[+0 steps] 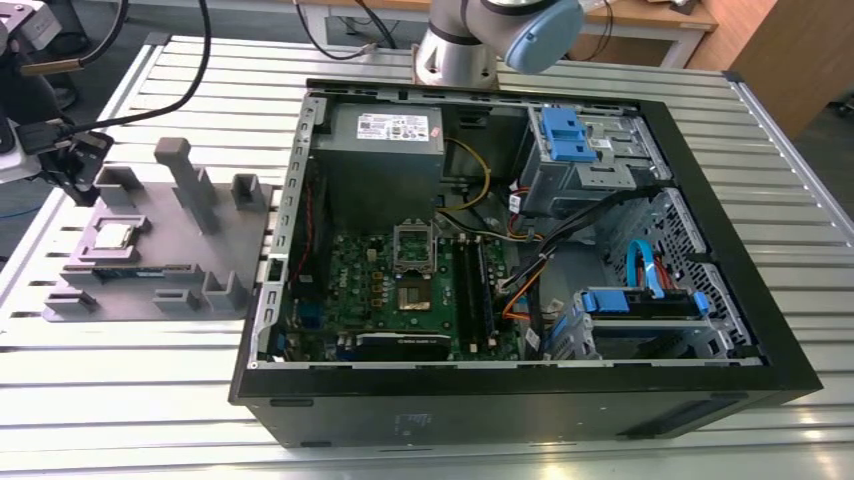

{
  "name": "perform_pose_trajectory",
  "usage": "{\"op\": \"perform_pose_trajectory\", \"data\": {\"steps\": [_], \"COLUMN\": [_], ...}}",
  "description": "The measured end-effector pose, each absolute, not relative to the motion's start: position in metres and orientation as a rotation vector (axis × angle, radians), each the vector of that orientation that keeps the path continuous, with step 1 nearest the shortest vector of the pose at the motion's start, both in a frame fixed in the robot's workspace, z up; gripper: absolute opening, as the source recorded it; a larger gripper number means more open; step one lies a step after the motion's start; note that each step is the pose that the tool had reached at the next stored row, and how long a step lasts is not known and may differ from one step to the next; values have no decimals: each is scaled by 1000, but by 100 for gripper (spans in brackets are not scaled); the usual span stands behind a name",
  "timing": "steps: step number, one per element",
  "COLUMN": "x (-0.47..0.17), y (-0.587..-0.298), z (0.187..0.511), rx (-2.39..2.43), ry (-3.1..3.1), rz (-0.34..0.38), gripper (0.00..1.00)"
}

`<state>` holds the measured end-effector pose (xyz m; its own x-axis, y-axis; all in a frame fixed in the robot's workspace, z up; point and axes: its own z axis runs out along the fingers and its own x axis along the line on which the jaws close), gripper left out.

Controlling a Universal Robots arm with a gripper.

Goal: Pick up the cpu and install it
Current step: 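Pick up the cpu and move it towards the insertion slot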

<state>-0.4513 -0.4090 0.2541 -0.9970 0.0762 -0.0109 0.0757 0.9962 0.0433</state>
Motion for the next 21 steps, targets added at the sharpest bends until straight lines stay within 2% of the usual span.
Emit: {"op": "perform_pose_trajectory", "data": {"steps": [21], "x": [-451], "y": [-409], "z": [227], "rx": [119], "ry": [3126], "rz": [67], "gripper": [11]}}
